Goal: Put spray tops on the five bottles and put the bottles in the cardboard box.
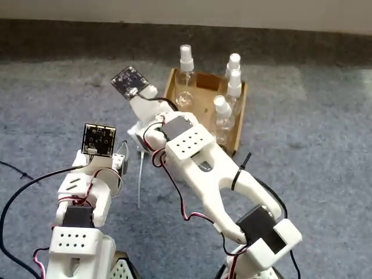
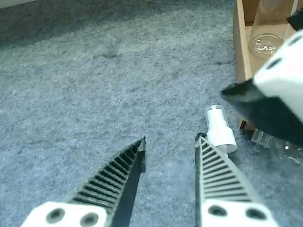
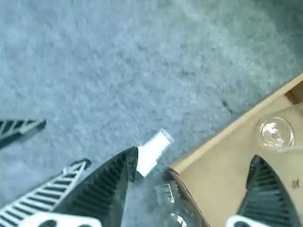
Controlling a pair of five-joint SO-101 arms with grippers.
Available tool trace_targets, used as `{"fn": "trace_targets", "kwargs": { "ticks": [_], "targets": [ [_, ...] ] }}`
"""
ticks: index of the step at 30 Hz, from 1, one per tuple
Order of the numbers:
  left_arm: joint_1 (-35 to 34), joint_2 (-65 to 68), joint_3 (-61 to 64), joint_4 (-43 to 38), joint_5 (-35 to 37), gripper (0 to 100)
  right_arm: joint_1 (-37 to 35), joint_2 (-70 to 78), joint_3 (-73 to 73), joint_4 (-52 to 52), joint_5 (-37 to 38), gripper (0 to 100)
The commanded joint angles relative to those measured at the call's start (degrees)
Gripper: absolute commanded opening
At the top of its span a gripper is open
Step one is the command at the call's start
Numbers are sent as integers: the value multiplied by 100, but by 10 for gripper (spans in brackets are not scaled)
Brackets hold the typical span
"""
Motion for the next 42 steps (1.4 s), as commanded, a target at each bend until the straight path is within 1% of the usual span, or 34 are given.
{"fn": "trace_targets", "kwargs": {
  "ticks": [1,4,7,11,15,19,22,25,34,37,39,42],
  "targets": [
    [-48,-57,-31,-123,18,161,-31,-4,-224,-418,-879,314],
    [-48,-57,-31,-123,18,161,31,207,-242,-426,-1231,314],
    [-48,-57,-31,-123,18,161,48,567,-242,-426,-1345,314],
    [-48,-57,-31,-123,18,161,57,919,-242,-426,-1336,314],
    [-48,-57,-31,-123,18,161,66,963,-242,-426,-1336,314],
    [-48,-57,-31,-123,18,161,268,980,-242,-444,-1336,314],
    [-48,-57,-31,-123,18,161,426,980,-207,-708,-1336,314],
    [-48,-57,-31,-123,18,161,426,980,-207,-910,-1336,314],
    [-48,-57,-31,-123,18,161,426,989,-207,-910,-1336,313],
    [-48,-57,-22,-123,18,161,426,989,-207,-927,-1336,279],
    [-48,-57,-22,-123,18,161,426,989,-207,-1156,-1336,248],
    [-48,-57,-22,-123,18,161,426,989,-189,-1314,-1327,241]
  ]
}}
